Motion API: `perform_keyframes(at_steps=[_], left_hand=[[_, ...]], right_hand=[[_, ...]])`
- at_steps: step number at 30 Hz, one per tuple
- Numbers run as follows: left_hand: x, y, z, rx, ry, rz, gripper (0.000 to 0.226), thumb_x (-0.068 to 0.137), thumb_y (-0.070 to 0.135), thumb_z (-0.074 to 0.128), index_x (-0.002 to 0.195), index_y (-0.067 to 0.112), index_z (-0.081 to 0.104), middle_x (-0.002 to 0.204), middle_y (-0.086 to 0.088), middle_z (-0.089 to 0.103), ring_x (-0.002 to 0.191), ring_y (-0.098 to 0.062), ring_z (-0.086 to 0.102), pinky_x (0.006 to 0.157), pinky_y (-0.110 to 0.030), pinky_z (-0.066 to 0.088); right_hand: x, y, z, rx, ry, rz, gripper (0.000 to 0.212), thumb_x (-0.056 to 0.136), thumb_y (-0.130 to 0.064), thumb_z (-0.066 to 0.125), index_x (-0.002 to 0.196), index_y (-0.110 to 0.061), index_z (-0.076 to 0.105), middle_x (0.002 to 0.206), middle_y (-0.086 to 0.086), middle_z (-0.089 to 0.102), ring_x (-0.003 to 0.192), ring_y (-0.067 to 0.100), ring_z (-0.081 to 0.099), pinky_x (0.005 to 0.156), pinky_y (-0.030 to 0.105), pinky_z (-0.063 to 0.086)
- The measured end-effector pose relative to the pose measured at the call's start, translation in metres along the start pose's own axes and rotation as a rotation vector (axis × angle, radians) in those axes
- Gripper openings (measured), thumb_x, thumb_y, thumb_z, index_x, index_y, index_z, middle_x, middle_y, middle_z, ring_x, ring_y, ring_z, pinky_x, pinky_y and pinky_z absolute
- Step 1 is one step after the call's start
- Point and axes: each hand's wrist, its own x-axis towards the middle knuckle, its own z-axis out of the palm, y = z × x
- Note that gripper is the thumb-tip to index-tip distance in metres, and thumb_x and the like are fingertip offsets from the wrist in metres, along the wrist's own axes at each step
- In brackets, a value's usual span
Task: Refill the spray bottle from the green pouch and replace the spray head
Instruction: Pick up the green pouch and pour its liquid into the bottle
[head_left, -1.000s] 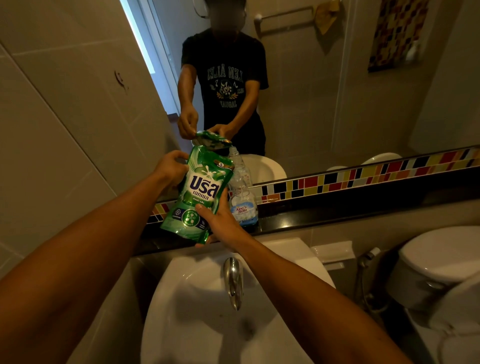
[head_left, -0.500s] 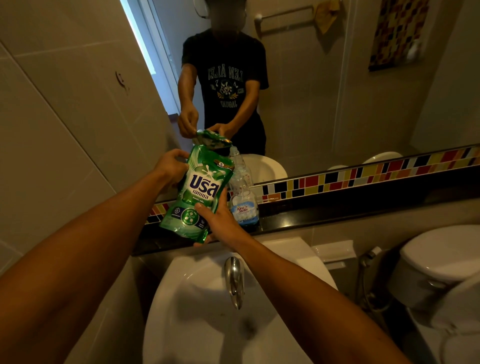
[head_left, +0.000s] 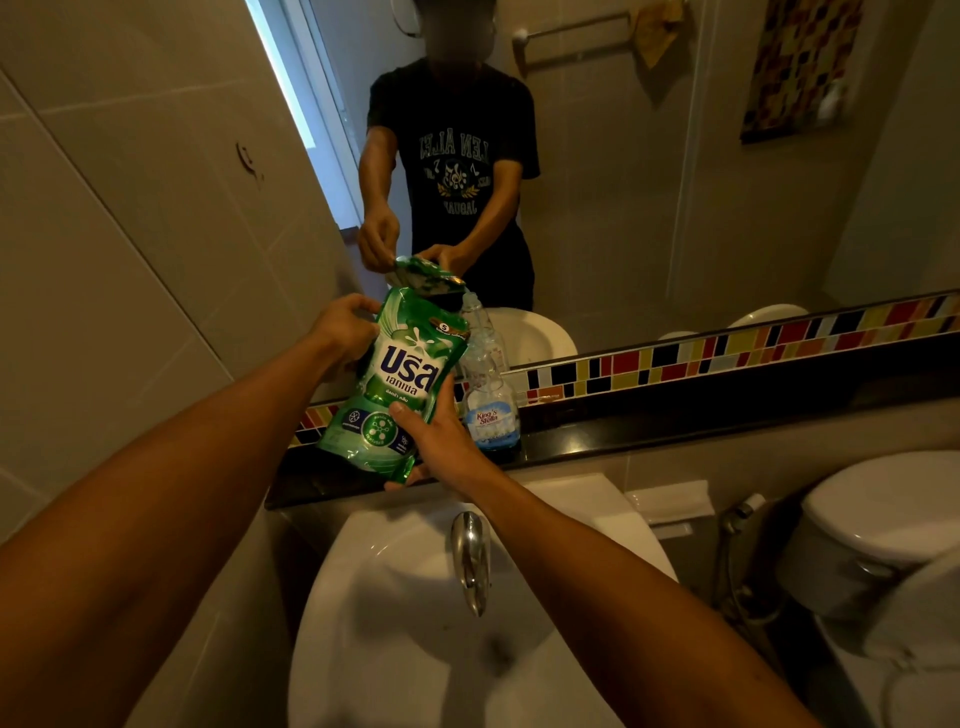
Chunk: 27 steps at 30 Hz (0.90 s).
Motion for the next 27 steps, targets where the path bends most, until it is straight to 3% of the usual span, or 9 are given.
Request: perform_keyframes(at_steps=[1,4,6,8,12,20,27], left_hand=[[0.0003,0.0002,-0.0003,-0.001,-0.002,-0.003,0.028,0.096,0.002,0.054,0.116,0.02,0.057,0.091,-0.008,0.061,0.072,-0.021,0.056,0.067,-0.038,0.052],[0.0005,0.0007,-0.0018,-0.001,0.0,-0.011,0.029,0.096,0.002,0.054,0.118,0.02,0.058,0.091,-0.008,0.062,0.073,-0.021,0.057,0.069,-0.038,0.053],[0.0002,0.0015,-0.0024,-0.004,-0.001,-0.013,0.029,0.096,0.001,0.054,0.118,0.02,0.058,0.09,-0.008,0.062,0.071,-0.021,0.056,0.066,-0.037,0.052],[0.0002,0.0022,-0.0032,-0.002,-0.003,-0.012,0.029,0.095,0.001,0.055,0.118,0.019,0.058,0.088,-0.009,0.062,0.071,-0.021,0.055,0.064,-0.036,0.05],[0.0003,0.0031,-0.0039,0.005,-0.004,-0.006,0.03,0.096,0.001,0.054,0.12,0.018,0.058,0.089,-0.008,0.062,0.072,-0.022,0.056,0.063,-0.036,0.049],[0.0007,0.0059,-0.0062,0.026,-0.012,-0.003,0.033,0.096,0.001,0.053,0.124,0.017,0.056,0.102,-0.013,0.063,0.076,-0.021,0.061,0.07,-0.039,0.055],[0.0013,0.0073,-0.008,0.024,-0.003,-0.002,0.033,0.096,0.002,0.054,0.126,0.017,0.056,0.103,-0.012,0.063,0.079,-0.022,0.06,0.082,-0.044,0.056]], right_hand=[[-0.0009,-0.0012,0.0003,0.006,-0.004,0.001,0.088,0.103,-0.024,0.064,0.158,-0.053,0.003,0.152,0.003,0.051,0.116,0.025,0.063,0.066,0.055,0.064],[-0.0006,-0.0015,0.0024,-0.022,0.027,-0.039,0.085,0.102,-0.022,0.064,0.16,-0.047,0.006,0.148,0.003,0.055,0.129,0.03,0.061,0.088,0.064,0.06],[-0.0006,-0.0014,0.0041,-0.029,0.028,-0.045,0.085,0.101,-0.024,0.065,0.159,-0.047,0.008,0.146,0.002,0.057,0.131,0.031,0.059,0.093,0.07,0.055],[-0.0008,-0.0021,0.0049,-0.012,0.019,-0.039,0.087,0.1,-0.026,0.066,0.158,-0.05,0.007,0.147,0.001,0.057,0.131,0.032,0.059,0.09,0.072,0.055],[-0.0032,-0.0061,0.0033,0.043,-0.004,0.02,0.085,0.103,-0.023,0.063,0.157,-0.054,0.005,0.151,0.004,0.051,0.119,0.031,0.06,0.062,0.057,0.064],[-0.0016,-0.0068,0.0048,0.051,0.008,0.026,0.079,0.102,-0.024,0.065,0.156,-0.051,0.012,0.15,0.004,0.052,0.125,0.037,0.059,0.068,0.07,0.059],[0.0023,-0.0042,0.0065,0.033,0.011,0.013,0.081,0.101,-0.028,0.067,0.155,-0.051,0.011,0.15,0.003,0.053,0.128,0.037,0.059,0.075,0.069,0.06]])
